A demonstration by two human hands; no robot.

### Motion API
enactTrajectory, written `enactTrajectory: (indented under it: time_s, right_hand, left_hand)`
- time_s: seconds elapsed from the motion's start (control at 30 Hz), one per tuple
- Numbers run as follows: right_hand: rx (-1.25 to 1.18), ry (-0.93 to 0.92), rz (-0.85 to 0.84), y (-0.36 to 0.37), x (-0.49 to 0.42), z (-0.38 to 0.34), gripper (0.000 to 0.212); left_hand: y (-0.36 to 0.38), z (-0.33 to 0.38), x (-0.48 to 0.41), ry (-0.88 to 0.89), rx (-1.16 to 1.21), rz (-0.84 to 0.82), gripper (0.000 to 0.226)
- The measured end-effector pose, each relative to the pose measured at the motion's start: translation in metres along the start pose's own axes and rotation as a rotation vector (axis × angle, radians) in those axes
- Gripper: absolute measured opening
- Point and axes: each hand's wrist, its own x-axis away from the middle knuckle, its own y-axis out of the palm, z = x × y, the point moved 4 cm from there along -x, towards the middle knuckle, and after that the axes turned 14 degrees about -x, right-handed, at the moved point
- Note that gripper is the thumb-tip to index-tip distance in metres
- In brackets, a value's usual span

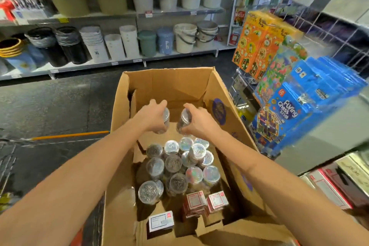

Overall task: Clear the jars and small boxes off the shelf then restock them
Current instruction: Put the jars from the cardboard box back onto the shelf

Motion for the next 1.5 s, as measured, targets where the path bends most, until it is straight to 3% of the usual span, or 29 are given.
enactTrajectory:
  time_s: [0.2,0.33,0.53,0.77,0.87,1.1,1.5]
  right_hand:
    - [0.071,-0.088,0.205,-0.106,0.079,-0.016,0.094]
    - [0.134,-0.050,0.336,-0.167,0.160,-0.022,0.096]
    - [0.253,0.030,0.554,-0.233,0.285,-0.028,0.091]
    - [0.339,0.220,0.810,-0.282,0.426,-0.011,0.080]
    - [0.347,0.292,0.896,-0.297,0.481,-0.001,0.074]
    - [0.386,0.452,1.095,-0.331,0.575,0.021,0.085]
    - [0.459,0.660,1.346,-0.387,0.645,0.068,0.088]
  left_hand:
    - [-0.093,0.062,0.034,0.217,-0.003,0.230,0.055]
    - [-0.147,0.133,0.078,0.398,0.000,0.383,0.066]
    - [-0.200,0.238,0.155,0.645,0.066,0.466,0.066]
    - [-0.227,0.351,0.229,0.923,0.157,0.517,0.074]
    - [-0.233,0.401,0.259,1.023,0.198,0.523,0.067]
    - [-0.244,0.503,0.310,1.291,0.303,0.563,0.080]
    - [-0.259,0.634,0.322,1.449,0.510,0.674,0.063]
